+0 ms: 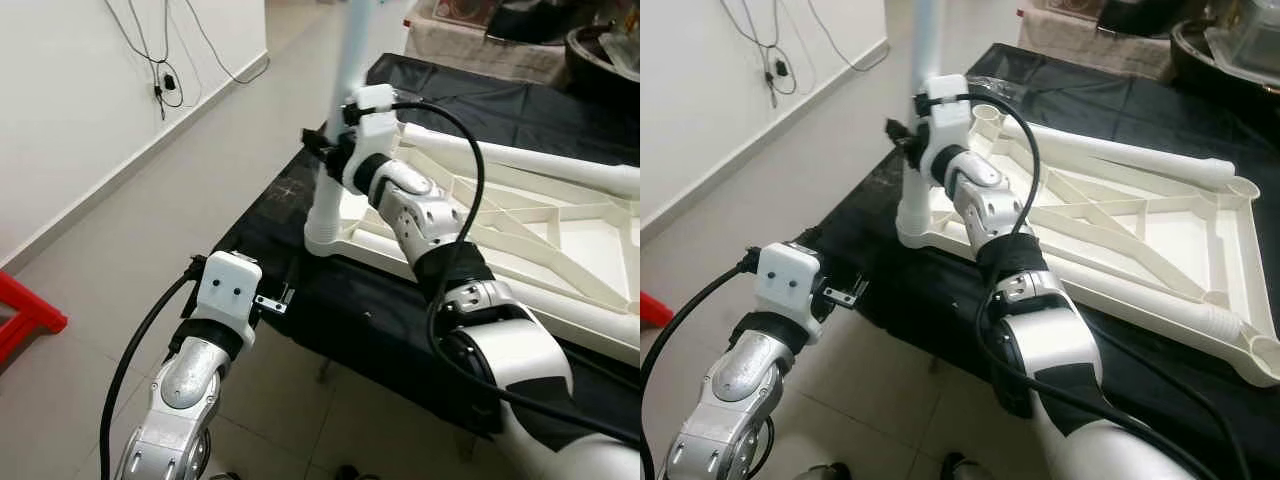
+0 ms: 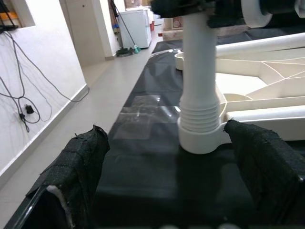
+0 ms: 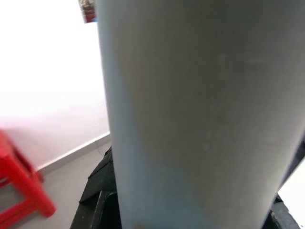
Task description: Building children table
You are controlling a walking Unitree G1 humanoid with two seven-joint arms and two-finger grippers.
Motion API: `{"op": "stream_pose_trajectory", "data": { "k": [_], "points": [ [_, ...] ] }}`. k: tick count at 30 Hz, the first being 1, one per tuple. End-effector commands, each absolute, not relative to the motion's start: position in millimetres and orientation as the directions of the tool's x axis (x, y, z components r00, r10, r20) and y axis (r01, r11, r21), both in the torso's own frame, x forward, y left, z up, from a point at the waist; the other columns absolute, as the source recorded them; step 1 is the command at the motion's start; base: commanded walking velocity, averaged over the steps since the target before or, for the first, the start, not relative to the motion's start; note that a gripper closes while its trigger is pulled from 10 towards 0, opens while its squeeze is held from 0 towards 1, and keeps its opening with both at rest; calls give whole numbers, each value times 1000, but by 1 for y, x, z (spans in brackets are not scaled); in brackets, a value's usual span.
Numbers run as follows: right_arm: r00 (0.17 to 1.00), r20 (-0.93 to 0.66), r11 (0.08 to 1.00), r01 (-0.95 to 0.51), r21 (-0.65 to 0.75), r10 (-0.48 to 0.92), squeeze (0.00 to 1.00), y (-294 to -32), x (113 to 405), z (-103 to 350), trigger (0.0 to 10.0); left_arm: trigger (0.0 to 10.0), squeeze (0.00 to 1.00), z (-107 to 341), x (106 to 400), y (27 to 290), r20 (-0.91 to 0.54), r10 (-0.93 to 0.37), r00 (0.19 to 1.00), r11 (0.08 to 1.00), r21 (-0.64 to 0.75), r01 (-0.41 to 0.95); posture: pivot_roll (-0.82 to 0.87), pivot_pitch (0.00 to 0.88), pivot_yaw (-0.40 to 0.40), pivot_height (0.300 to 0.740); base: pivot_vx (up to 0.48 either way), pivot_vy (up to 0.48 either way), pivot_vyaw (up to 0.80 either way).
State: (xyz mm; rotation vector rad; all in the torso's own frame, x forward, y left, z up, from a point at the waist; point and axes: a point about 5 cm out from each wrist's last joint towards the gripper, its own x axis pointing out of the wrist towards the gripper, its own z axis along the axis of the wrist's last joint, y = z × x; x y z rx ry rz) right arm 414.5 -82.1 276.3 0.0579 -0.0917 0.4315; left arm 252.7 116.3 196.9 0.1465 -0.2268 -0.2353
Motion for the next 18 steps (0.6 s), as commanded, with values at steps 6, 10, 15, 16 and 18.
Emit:
{"op": "stream_pose_trajectory", "data": {
  "k": [6,10,15,16,18],
  "points": [
    [943,-107,948,-306,87,315,0,-101,414,216,10000,10000,0,192,252,118,189,-250,950,960,179,217,78,231,-71,740,0,0,0],
    [957,-59,958,-281,63,285,0,-97,412,216,10000,10000,0,192,252,117,189,-257,948,958,181,224,77,230,-65,740,0,0,0],
    [963,-54,964,-263,38,265,0,-91,409,212,10000,10000,0,192,253,116,190,-261,946,957,181,228,80,232,-64,740,0,0,0],
    [962,-50,963,-268,27,269,0,-89,409,212,10000,10000,0,193,253,115,190,-261,946,957,182,228,81,234,-65,740,0,0,0],
    [964,-48,965,-262,9,262,0,-88,408,211,10000,10000,0,192,253,115,189,-261,947,957,181,227,81,238,-65,740,0,0,0]
  ]
}}
